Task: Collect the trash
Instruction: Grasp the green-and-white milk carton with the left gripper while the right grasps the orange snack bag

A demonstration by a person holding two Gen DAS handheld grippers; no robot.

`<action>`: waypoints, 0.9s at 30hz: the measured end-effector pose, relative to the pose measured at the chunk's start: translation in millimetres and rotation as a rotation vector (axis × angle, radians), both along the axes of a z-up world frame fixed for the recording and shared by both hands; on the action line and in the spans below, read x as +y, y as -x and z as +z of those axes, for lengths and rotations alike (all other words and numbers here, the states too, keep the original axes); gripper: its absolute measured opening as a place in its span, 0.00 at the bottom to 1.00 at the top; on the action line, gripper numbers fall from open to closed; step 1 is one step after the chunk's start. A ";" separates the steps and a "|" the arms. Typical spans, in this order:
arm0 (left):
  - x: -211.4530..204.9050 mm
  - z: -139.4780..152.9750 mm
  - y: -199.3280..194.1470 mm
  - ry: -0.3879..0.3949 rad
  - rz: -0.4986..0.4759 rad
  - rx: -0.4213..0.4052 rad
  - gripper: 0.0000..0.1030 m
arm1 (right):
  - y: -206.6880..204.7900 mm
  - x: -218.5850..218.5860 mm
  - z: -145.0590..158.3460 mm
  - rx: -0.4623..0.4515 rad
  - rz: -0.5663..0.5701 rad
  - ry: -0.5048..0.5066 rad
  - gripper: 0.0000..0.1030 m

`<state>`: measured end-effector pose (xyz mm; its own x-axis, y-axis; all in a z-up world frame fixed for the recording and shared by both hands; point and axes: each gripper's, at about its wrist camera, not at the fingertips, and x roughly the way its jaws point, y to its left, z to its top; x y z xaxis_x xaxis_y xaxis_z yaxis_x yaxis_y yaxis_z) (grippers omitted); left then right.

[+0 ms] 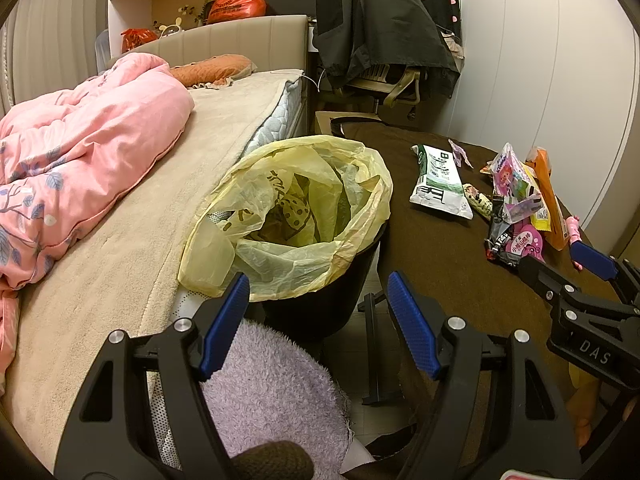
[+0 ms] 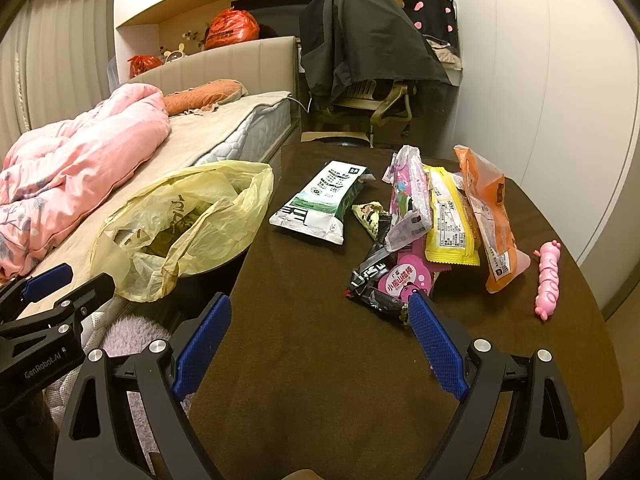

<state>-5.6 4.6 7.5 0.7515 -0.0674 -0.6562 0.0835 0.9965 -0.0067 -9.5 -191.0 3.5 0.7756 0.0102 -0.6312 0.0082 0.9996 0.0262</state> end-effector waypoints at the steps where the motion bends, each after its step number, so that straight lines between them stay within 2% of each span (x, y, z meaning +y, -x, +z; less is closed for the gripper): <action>1: 0.0 -0.1 -0.1 -0.001 0.000 0.000 0.66 | 0.0 -0.1 -0.1 0.000 0.000 0.000 0.83; 13: 1.5 1.3 -12.0 0.002 -0.002 -0.005 0.66 | -3.2 -10.2 3.0 -0.010 -0.014 0.014 0.83; 20: -19.8 5.6 -39.1 0.033 -0.095 -0.015 0.66 | -17.6 -68.0 17.0 -0.055 -0.098 0.035 0.83; 25: -55.5 4.6 -71.6 0.126 -0.218 -0.012 0.73 | -29.8 -112.9 21.8 -0.057 -0.131 0.083 0.83; 27: -66.4 4.1 -82.7 0.135 -0.222 -0.018 0.73 | -32.8 -129.3 20.9 -0.054 -0.140 0.084 0.83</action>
